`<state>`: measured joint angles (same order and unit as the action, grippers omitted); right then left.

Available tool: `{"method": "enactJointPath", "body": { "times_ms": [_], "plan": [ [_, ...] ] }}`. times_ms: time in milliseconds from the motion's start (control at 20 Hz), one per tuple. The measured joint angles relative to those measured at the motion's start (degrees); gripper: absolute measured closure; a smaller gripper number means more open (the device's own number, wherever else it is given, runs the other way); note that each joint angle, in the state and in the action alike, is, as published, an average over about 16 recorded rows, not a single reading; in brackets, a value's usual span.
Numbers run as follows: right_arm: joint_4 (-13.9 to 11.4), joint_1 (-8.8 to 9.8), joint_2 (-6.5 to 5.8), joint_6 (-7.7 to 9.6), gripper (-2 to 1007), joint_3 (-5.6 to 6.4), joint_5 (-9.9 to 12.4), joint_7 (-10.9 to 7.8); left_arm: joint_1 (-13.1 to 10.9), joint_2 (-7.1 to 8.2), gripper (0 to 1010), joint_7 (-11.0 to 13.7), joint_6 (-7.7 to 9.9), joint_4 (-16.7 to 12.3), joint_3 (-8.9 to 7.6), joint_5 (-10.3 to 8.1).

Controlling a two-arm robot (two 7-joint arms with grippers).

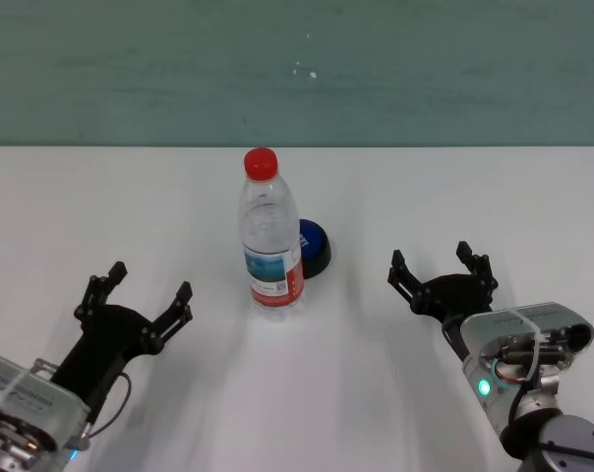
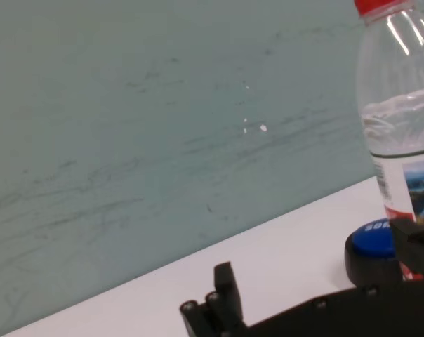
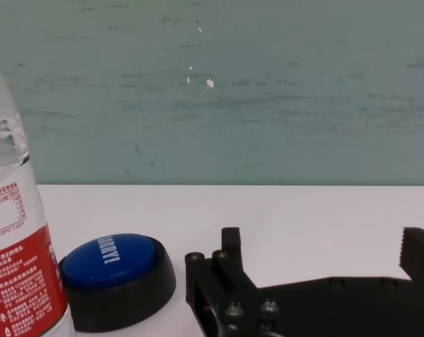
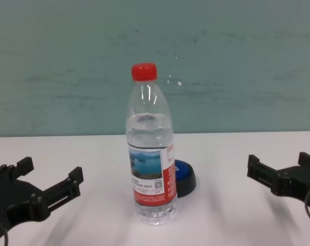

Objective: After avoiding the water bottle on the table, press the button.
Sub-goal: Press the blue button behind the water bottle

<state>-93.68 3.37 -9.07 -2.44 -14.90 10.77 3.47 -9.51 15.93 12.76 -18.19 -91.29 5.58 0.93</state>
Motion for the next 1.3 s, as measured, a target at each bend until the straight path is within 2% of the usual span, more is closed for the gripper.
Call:
{"method": "enactJointPath", "body": {
  "times_ms": [450, 750, 1000, 1300],
  "plan": [
    [0.0, 0.0, 0.0, 0.0, 1, 0.0, 0.0, 0.0, 0.6, -0.24, 10, 0.0, -0.11, 0.5, 0.18, -0.1],
    [0.0, 0.0, 0.0, 0.0, 1, 0.0, 0.0, 0.0, 1.2, -0.58, 10, -0.2, -0.93, 1.1, 0.44, 0.35],
    [0.0, 0.0, 0.0, 0.0, 1, 0.0, 0.0, 0.0, 1.6, -0.94, 10, -0.8, -1.91, 1.5, 0.79, 1.48],
    [0.0, 0.0, 0.0, 0.0, 1, 0.0, 0.0, 0.0, 1.7, -1.22, 10, -1.7, -3.17, 1.6, 1.33, 3.65]
  ]
}}
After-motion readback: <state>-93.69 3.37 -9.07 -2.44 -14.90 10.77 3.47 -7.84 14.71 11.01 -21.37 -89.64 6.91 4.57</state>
